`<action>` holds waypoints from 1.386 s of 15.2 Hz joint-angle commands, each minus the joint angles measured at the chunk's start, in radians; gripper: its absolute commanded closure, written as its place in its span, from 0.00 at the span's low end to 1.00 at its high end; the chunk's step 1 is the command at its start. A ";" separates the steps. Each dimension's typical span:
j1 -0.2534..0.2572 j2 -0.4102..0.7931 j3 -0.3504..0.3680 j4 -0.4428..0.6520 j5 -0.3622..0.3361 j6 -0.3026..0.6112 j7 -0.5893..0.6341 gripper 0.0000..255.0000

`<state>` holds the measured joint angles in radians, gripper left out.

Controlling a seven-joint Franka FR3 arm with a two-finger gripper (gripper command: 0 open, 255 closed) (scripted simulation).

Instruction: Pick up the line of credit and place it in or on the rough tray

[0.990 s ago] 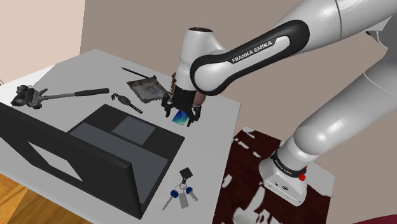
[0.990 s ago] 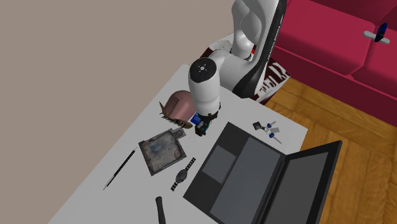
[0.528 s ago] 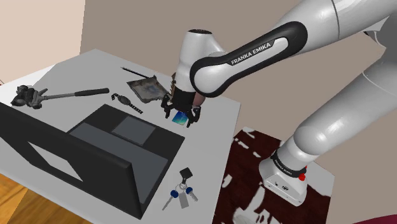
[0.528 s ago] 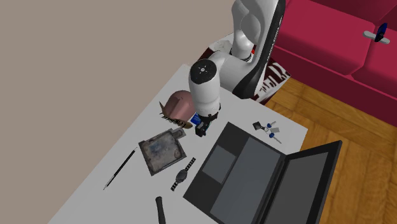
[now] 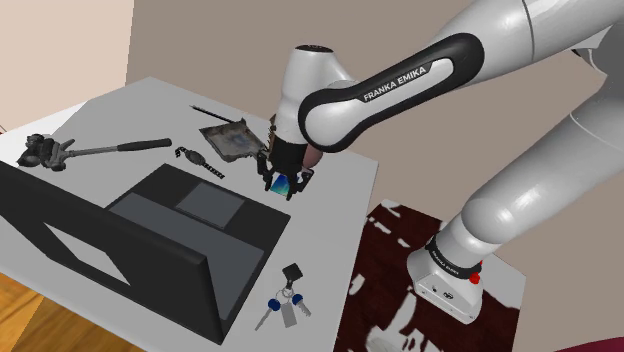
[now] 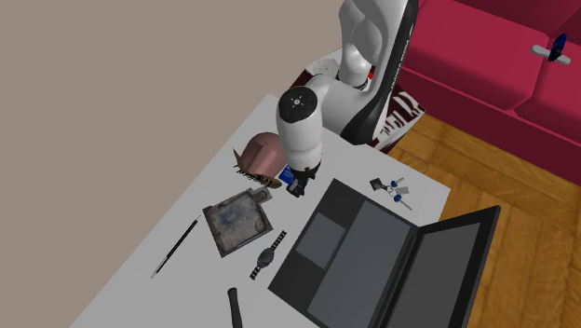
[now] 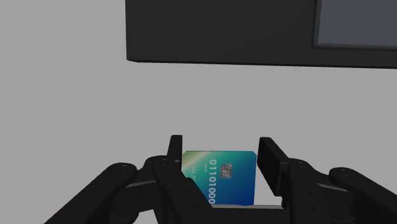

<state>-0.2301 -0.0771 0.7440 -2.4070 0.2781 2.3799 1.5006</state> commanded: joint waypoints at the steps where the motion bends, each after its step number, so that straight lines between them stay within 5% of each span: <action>1: -0.001 0.006 -0.001 -0.002 -0.001 0.005 -0.001 1.00; 21: 0.010 -0.170 -0.056 0.120 0.071 -0.273 -0.035 1.00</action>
<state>-0.2208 -0.2396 0.6918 -2.2955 0.3480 2.1226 1.4658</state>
